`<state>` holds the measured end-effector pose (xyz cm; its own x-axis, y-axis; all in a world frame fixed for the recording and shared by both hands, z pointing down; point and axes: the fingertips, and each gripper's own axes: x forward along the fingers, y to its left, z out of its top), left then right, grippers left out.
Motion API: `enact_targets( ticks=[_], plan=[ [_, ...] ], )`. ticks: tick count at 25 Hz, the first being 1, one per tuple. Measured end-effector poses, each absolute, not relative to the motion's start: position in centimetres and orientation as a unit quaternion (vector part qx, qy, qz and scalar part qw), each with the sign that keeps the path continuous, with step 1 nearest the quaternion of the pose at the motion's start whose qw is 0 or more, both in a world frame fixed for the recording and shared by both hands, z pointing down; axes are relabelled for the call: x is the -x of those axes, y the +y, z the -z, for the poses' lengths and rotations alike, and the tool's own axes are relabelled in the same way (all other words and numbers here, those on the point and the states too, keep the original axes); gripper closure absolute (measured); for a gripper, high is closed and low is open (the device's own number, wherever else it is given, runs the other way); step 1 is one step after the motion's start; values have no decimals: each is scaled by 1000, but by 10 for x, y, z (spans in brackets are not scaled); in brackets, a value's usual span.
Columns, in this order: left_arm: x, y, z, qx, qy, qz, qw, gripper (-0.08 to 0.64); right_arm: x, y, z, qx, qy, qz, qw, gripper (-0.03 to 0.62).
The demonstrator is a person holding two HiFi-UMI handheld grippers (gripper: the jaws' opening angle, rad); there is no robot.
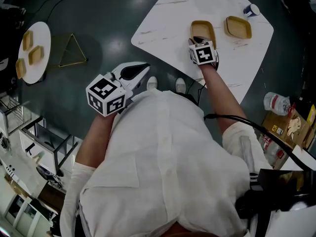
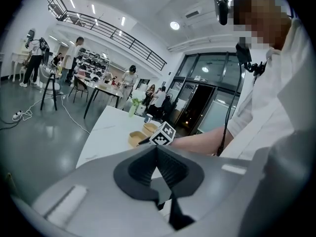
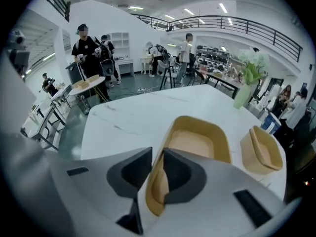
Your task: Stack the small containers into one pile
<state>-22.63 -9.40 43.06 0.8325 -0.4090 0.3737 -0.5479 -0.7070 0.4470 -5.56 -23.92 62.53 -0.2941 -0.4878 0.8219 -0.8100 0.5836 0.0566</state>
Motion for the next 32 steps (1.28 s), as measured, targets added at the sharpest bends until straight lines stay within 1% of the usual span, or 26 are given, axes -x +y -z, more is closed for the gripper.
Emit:
enact_targets(
  ticks=[3, 5, 16, 22, 32],
  plan=[
    [227, -93, -432, -916, -259, -126, 281, 554, 53, -233, -625, -411, -782, -181, 432, 557],
    [224, -94, -432, -917, -256, -126, 280, 554, 51, -226, -626, -404, -784, -174, 438, 565],
    [178, -101, -422, -927, -231, -121, 270, 554, 30, -187, -614, -299, -821, -84, 478, 574],
    [151, -105, -417, -931, -224, -116, 265, 554, 14, -169, -596, -254, -839, -44, 480, 577],
    [104, -105, -413, -930, -228, -109, 267, 554, -26, -149, -550, -194, -866, 15, 461, 577]
  ],
)
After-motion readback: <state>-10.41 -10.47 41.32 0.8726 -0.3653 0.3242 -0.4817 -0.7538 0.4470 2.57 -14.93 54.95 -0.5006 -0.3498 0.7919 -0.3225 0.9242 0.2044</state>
